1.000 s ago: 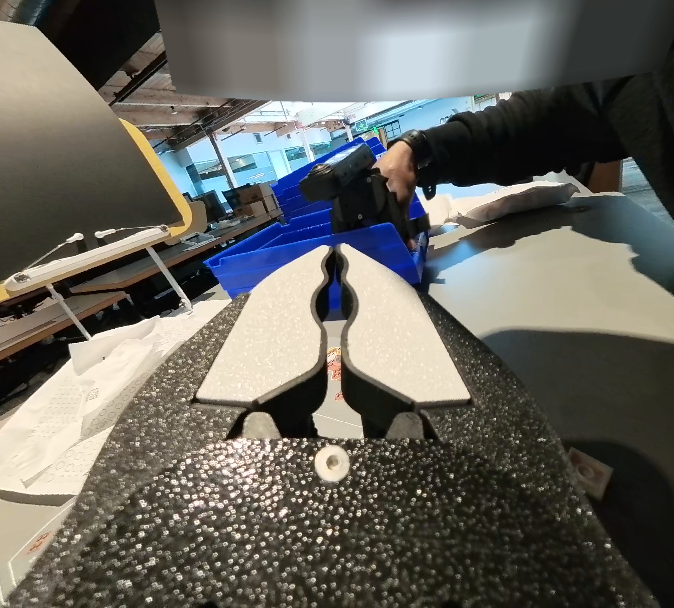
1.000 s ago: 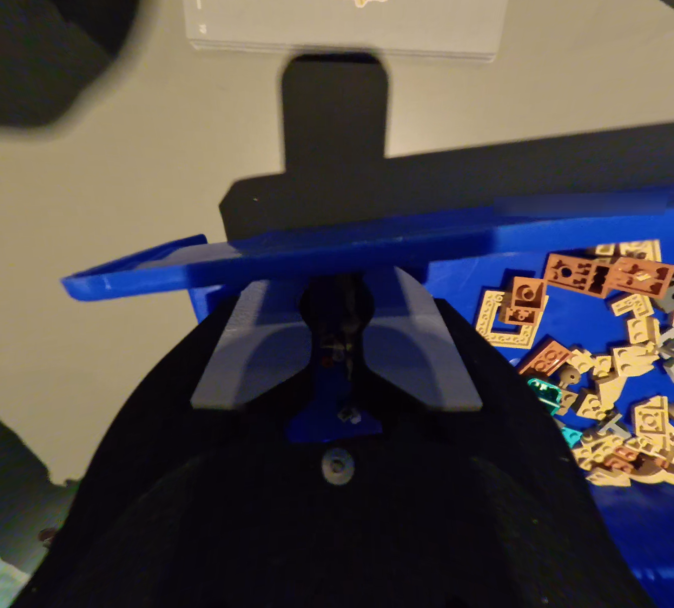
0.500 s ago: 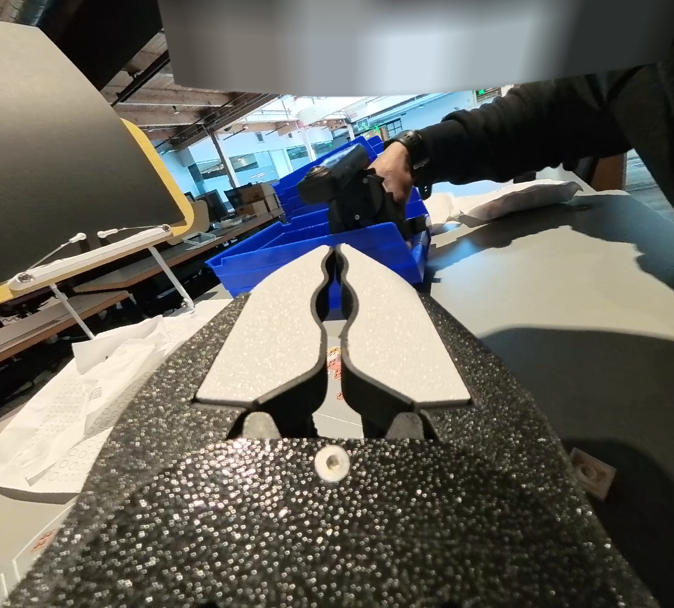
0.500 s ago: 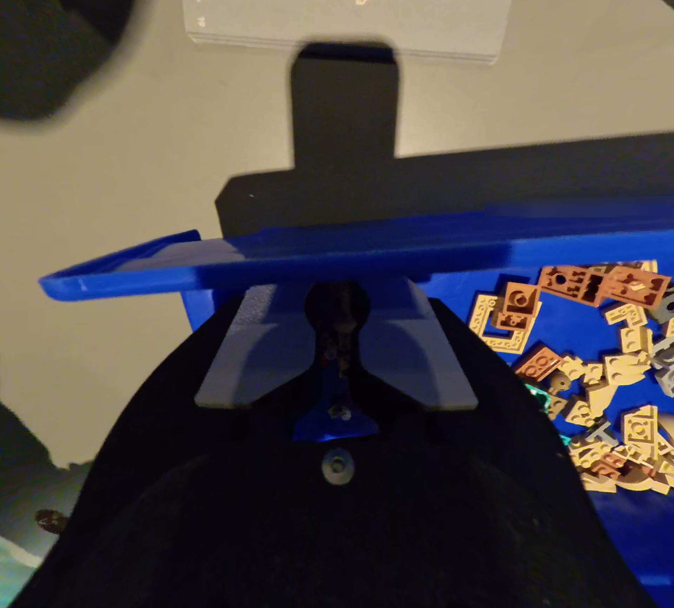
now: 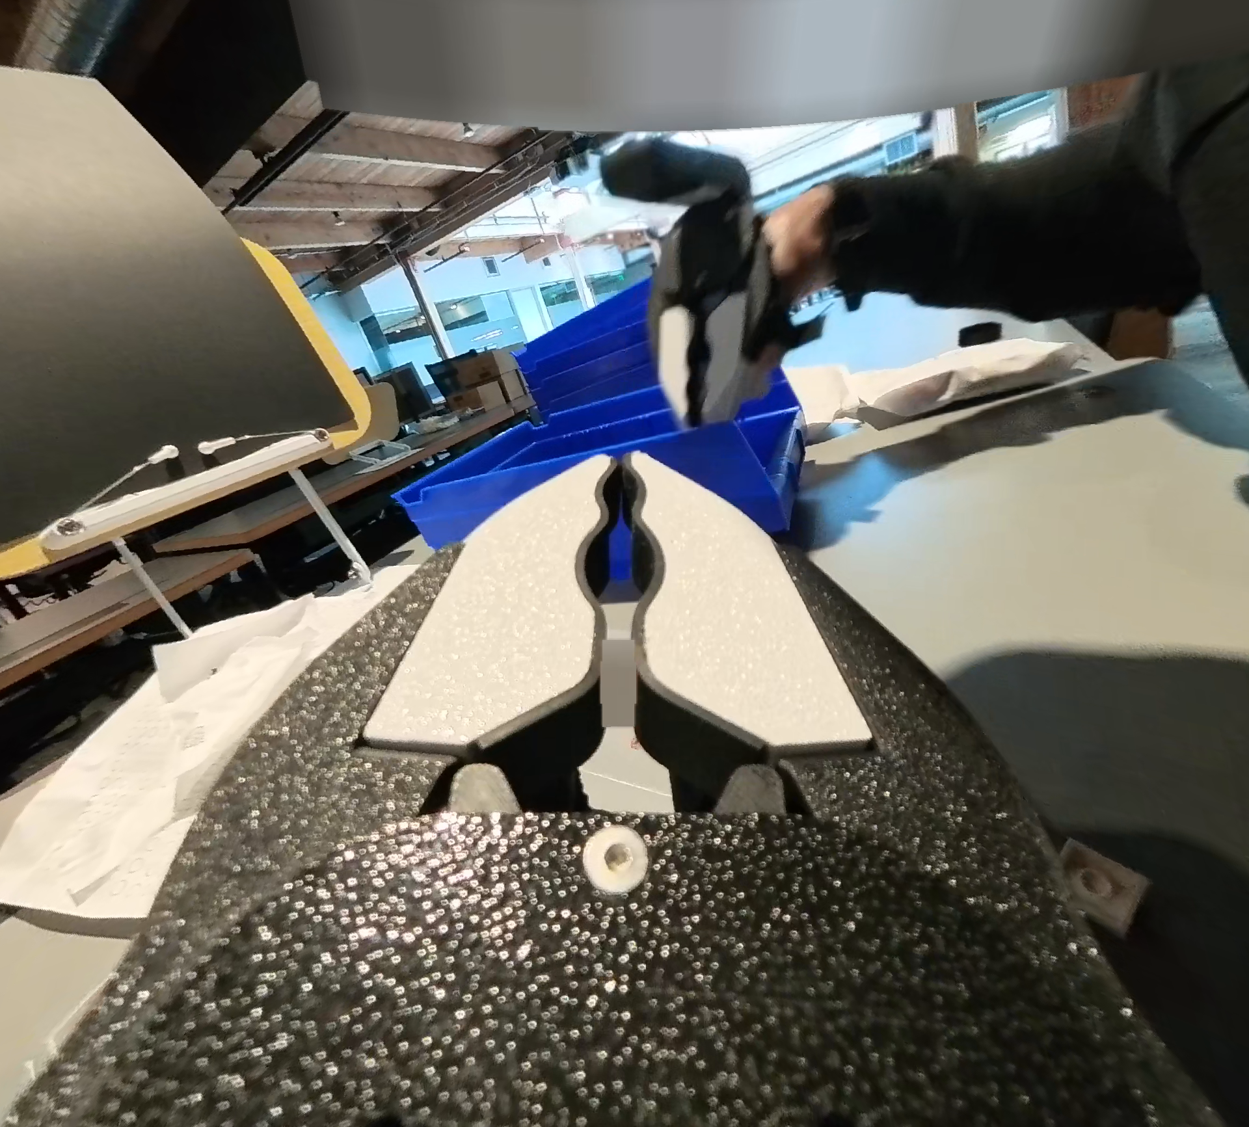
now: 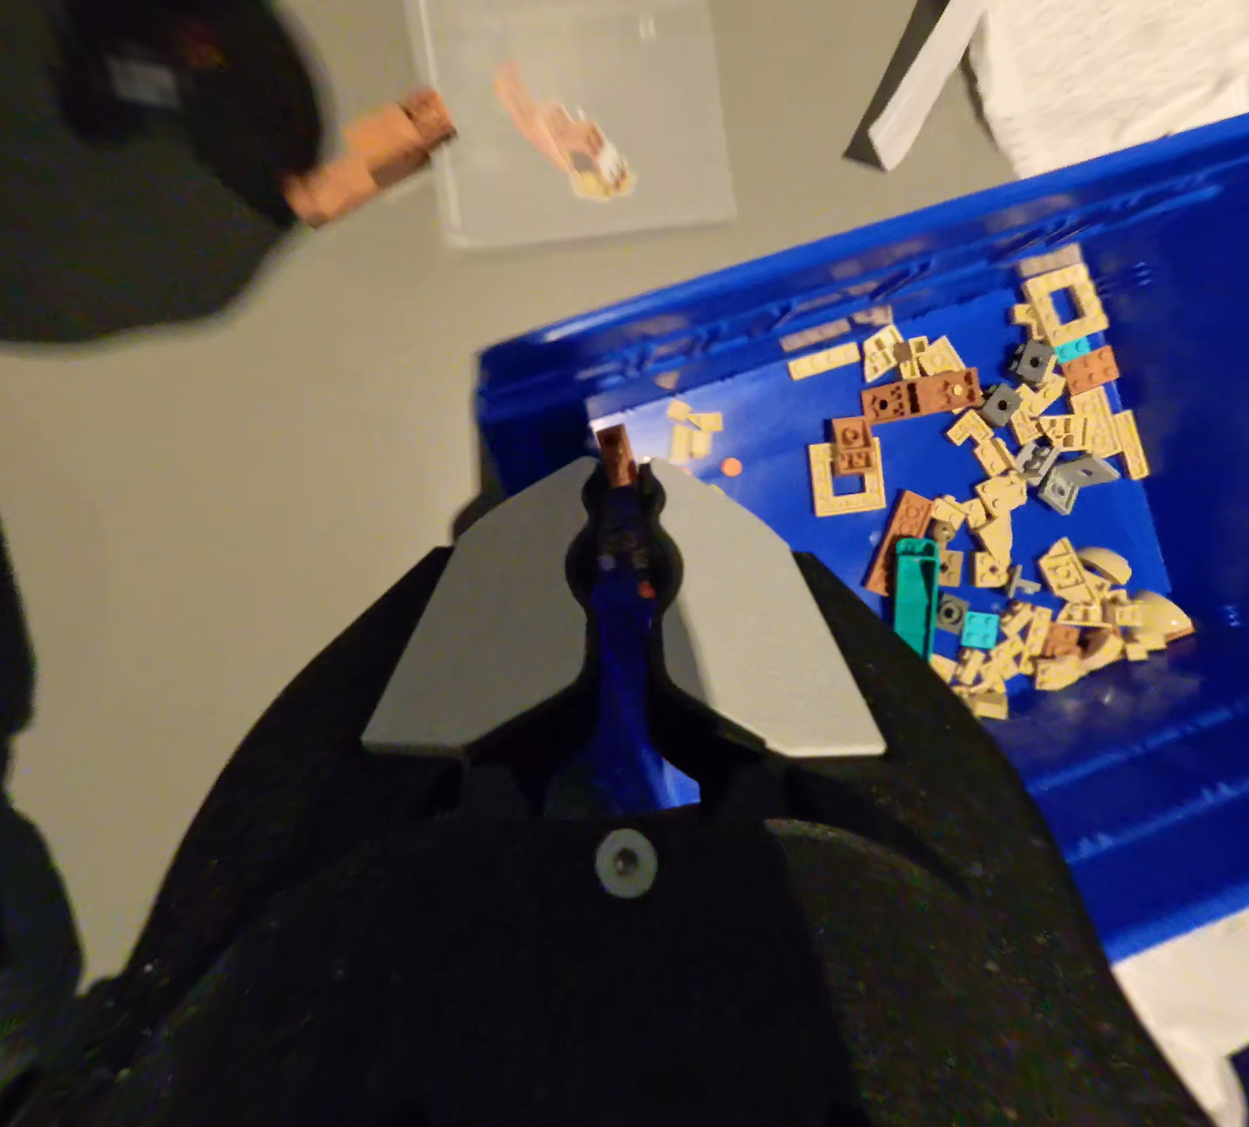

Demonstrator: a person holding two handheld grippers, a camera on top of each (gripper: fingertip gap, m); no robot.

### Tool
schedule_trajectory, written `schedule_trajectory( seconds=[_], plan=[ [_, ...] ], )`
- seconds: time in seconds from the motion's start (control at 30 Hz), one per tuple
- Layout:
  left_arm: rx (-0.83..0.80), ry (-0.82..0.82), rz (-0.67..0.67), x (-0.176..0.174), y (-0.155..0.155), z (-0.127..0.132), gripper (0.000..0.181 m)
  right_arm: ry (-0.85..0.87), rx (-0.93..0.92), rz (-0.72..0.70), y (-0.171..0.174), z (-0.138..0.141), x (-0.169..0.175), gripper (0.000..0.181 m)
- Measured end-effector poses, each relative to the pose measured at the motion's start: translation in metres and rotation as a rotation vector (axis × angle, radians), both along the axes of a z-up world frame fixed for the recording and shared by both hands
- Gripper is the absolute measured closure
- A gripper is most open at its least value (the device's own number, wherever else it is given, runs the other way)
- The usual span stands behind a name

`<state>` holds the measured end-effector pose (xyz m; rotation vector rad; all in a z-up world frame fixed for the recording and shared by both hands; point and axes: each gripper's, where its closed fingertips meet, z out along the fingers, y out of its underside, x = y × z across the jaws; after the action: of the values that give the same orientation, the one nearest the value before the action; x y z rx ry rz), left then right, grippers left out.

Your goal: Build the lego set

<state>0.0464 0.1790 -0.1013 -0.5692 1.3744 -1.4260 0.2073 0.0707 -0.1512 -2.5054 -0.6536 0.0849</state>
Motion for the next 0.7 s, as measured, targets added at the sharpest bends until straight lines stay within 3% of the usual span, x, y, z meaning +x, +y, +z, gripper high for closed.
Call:
schedule_trajectory(
  seconds=[0.1,0.17,0.4,0.53,0.7],
  plan=[
    [0.008,-0.009,0.012,-0.001,0.001,0.002,0.181,0.059,0.110,-0.033,-0.015,0.020,-0.036,0.173],
    [0.010,-0.016,0.026,-0.001,0.002,0.005,0.181,0.084,0.152,-0.043,-0.021,0.020,-0.067,0.172],
    [0.066,-0.053,0.064,-0.006,0.000,0.013,0.181,0.202,0.179,-0.014,-0.004,-0.027,-0.183,0.173],
    [0.140,-0.063,0.103,-0.018,-0.002,0.014,0.181,0.121,0.138,-0.015,0.010,-0.058,-0.210,0.172],
    [0.214,-0.015,0.144,-0.045,-0.006,-0.002,0.181,0.114,0.137,-0.034,0.022,-0.070,-0.220,0.172]
  ],
)
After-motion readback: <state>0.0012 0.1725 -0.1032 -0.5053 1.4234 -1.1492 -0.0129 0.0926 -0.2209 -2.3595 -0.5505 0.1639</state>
